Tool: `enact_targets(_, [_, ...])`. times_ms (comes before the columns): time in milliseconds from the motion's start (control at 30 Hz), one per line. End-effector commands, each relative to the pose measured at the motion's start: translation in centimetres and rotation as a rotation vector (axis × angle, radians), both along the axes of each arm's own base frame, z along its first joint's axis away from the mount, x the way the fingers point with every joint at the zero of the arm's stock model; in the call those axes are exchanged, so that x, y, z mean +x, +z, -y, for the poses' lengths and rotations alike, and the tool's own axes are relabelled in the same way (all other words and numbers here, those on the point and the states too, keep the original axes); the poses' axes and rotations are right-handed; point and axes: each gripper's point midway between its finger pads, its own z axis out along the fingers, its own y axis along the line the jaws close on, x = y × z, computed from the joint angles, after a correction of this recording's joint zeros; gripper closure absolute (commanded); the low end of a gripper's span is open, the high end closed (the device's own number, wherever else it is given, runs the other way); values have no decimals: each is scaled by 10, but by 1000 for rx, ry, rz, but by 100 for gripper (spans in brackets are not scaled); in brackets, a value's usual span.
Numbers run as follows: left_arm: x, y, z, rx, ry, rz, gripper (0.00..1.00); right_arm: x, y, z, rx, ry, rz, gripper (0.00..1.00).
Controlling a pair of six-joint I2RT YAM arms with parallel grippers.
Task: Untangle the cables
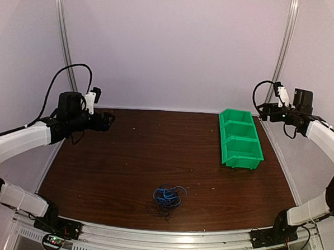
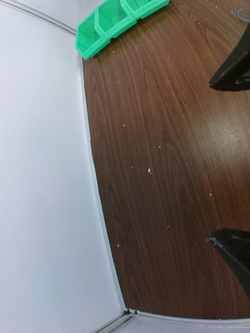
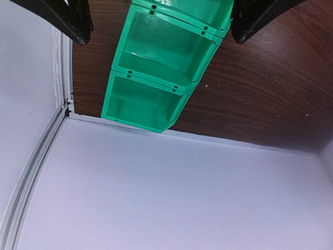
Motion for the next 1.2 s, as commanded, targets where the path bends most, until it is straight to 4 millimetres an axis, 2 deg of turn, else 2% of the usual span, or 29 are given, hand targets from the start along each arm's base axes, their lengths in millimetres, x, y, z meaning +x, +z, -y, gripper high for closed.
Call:
enact_targets(0, [2, 31, 23, -27, -123, 108, 9, 8, -25, -55, -66, 194, -88, 10])
enact_targets(133, [3, 33, 24, -25, -126, 113, 10, 9, -59, -118, -197, 340, -183, 20])
enact_targets(200, [4, 33, 24, -22, -125, 110, 10, 9, -75, -141, -265, 371, -221, 24])
enact_targets(300, [4, 34, 25, -23, -129, 111, 10, 7, -100, -166, -312, 409, -298, 30])
enact_targets(333, [4, 35, 25, -25, -128, 114, 10, 9, -109, -169, -320, 396, -324, 32])
enact_targets(500, [4, 37, 24, -25, -126, 119, 10, 11, -141, -162, -322, 310, -409, 34])
enact_targets(600, [5, 37, 23, -21, -118, 116, 10, 8, -153, -151, -341, 250, -447, 31])
enact_targets(767, [6, 37, 24, -20, -120, 107, 10, -16, -189, -141, -350, 238, -591, 32])
enact_targets(1167, [6, 37, 25, -24, -122, 105, 10, -26, -209, -135, -338, 212, -631, 36])
